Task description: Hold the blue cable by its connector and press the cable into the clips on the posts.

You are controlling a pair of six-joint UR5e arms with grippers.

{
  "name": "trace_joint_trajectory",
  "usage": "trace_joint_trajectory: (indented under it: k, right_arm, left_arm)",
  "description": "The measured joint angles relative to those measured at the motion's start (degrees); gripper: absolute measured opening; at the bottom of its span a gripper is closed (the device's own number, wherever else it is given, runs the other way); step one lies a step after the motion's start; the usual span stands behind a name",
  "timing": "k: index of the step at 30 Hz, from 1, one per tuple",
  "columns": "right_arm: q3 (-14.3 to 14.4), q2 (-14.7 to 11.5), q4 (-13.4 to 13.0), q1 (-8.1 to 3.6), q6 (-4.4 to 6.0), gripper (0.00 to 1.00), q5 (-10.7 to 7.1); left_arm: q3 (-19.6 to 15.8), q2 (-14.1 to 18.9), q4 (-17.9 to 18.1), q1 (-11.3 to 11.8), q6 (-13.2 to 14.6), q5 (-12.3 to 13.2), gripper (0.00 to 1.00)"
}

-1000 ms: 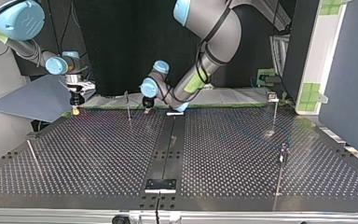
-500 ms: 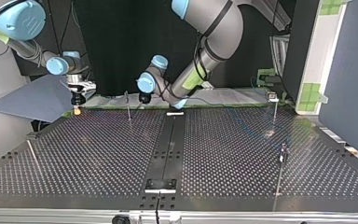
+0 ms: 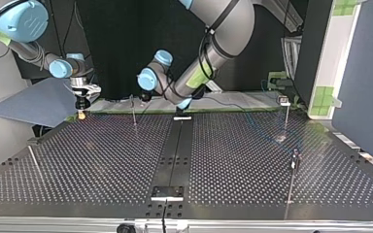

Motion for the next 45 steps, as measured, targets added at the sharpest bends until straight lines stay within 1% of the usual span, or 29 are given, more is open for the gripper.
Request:
trace_joint_trajectory:
  k: [7, 16, 23, 29, 36, 40, 45]
  right_arm:
    - [0.00, 0.00, 0.08, 0.03, 0.00, 0.00, -0.06]
    - [0.00, 0.00, 0.30, 0.13, -0.06, 0.00, -0.08]
    - [0.00, 0.01, 0.43, 0.19, -0.16, 0.00, -0.09]
    - [0.00, 0.01, 0.44, 0.20, -0.17, 0.00, -0.08]
    - [0.00, 0.01, 0.44, 0.20, -0.17, 0.00, -0.09]
    - [0.00, 0.01, 0.44, 0.19, -0.18, 0.00, -0.09]
    - [0.00, 0.01, 0.50, 0.20, -0.18, 0.00, -0.09]
  left_arm:
    - [-0.04, 0.01, -1.13, -0.73, 0.87, 0.08, 1.00]
    - [-0.04, 0.02, -0.99, -2.30, 1.28, 1.18, 1.00]
    - [-0.09, 0.02, -0.24, -2.90, 2.61, 0.21, 1.00]
    - [-0.82, 0.02, 2.12, -2.92, 4.77, -1.27, 1.00]
    - [-3.90, 0.00, 5.44, -3.11, 8.09, -1.72, 1.00]
    - [-5.49, 0.01, 7.87, -3.41, 10.44, -1.79, 1.00]
    - [-5.61, -0.01, 10.70, -3.75, 12.05, -2.29, 1.00]
